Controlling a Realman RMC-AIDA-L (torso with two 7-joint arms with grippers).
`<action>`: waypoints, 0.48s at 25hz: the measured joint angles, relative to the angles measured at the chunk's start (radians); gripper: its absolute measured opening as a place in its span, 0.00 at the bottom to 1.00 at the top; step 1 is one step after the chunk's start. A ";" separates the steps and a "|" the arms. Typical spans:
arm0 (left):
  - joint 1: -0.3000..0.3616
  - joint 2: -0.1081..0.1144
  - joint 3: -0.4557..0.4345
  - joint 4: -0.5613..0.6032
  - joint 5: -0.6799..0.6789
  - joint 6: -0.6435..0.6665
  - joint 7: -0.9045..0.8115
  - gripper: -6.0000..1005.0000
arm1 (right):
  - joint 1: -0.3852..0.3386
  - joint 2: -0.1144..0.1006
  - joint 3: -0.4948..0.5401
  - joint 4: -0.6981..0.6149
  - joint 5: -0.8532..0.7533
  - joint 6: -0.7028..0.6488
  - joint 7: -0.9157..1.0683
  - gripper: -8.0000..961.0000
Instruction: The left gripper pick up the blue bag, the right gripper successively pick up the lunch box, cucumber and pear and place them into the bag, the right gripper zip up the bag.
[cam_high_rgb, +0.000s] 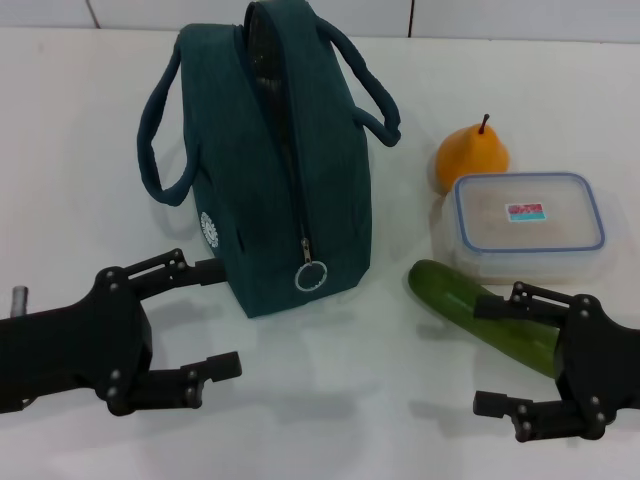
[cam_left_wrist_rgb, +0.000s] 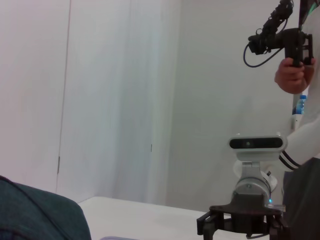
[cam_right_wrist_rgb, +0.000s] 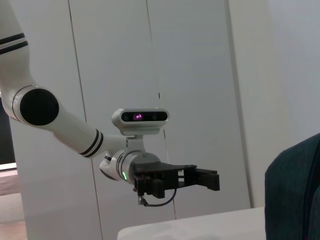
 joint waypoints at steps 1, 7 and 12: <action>0.000 0.000 -0.001 -0.001 -0.002 0.000 -0.002 0.88 | 0.000 0.000 0.000 0.000 0.000 0.000 0.000 0.91; 0.000 -0.004 -0.014 -0.003 -0.003 0.001 -0.011 0.88 | 0.005 0.001 0.000 0.001 -0.002 0.002 -0.001 0.91; 0.000 -0.006 -0.044 -0.003 -0.003 0.001 -0.013 0.88 | 0.008 0.001 0.000 0.007 0.002 0.000 -0.001 0.91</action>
